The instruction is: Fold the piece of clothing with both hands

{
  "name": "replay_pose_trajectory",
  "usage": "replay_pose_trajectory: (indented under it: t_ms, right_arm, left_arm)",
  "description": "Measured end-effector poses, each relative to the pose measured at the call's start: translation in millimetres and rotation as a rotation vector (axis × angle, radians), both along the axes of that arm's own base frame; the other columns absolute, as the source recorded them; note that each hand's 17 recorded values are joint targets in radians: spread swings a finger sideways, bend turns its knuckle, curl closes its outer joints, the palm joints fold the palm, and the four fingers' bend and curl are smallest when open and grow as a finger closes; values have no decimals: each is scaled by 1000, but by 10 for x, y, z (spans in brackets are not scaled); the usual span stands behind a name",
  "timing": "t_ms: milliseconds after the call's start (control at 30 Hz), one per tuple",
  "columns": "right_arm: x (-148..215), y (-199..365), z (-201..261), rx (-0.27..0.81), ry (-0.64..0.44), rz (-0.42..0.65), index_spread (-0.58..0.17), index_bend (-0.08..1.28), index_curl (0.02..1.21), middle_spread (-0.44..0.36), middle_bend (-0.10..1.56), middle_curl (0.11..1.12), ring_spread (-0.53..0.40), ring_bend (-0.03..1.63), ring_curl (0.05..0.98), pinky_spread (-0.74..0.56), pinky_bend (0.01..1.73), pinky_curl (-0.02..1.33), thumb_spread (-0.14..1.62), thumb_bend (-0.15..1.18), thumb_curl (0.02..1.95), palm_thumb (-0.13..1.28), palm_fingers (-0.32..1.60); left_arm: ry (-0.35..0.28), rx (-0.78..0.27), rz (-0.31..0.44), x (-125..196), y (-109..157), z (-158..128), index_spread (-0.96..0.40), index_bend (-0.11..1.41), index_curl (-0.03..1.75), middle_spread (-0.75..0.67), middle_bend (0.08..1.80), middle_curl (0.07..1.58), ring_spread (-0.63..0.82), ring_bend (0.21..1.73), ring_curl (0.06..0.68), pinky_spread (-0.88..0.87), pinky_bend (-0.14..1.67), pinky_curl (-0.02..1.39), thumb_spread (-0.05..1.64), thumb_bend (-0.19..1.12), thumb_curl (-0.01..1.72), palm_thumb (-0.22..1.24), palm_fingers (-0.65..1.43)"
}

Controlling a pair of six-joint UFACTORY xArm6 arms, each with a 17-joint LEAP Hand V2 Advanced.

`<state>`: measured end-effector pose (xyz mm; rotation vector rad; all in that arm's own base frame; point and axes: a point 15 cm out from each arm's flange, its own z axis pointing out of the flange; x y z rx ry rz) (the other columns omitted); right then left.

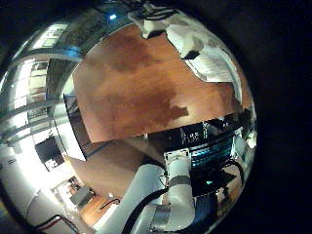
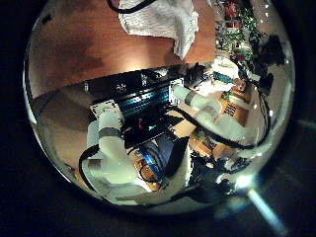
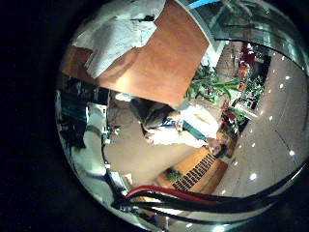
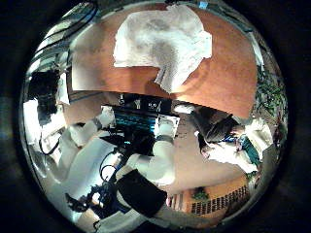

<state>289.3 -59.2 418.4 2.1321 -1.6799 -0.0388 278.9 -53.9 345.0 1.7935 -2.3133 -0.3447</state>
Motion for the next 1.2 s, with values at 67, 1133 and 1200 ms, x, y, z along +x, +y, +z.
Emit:
replay_pose_trajectory:
  t_ms: [67, 1133, 1200]
  right_arm:
    - [-32, -79, -1, 1, 9, -18, -348, 156, 282, 11, 238, 351, 113, 585, 199, 302, 697, 144, 1230, -16, 198, 167, 91]
    - [-32, 265, -173, 73, 33, -69, -324, 155, 268, -2, 260, 362, 84, 608, 232, 320, 654, 195, 1256, -11, 211, 215, 164]
    - [-83, 261, -211, 71, 42, -75, -324, 155, 269, -2, 257, 362, 83, 608, 232, 321, 653, 197, 1257, -11, 210, 222, 164]
  left_arm:
    - [2, 0, 1, -10, -11, -3, -36, 157, 304, 294, 193, 335, 441, 630, 212, 521, 354, 323, 1092, -22, 260, 5, 50]
    - [-132, -60, -314, 560, -910, -1671, -9, 187, 296, 331, 180, 327, 463, 637, 218, 503, 410, 327, 971, -29, 297, 113, 11]
    - [-136, -61, -333, 617, -1002, -1770, -6, 201, 312, 333, 173, 319, 474, 618, 212, 501, 407, 324, 964, -24, 302, 127, 24]
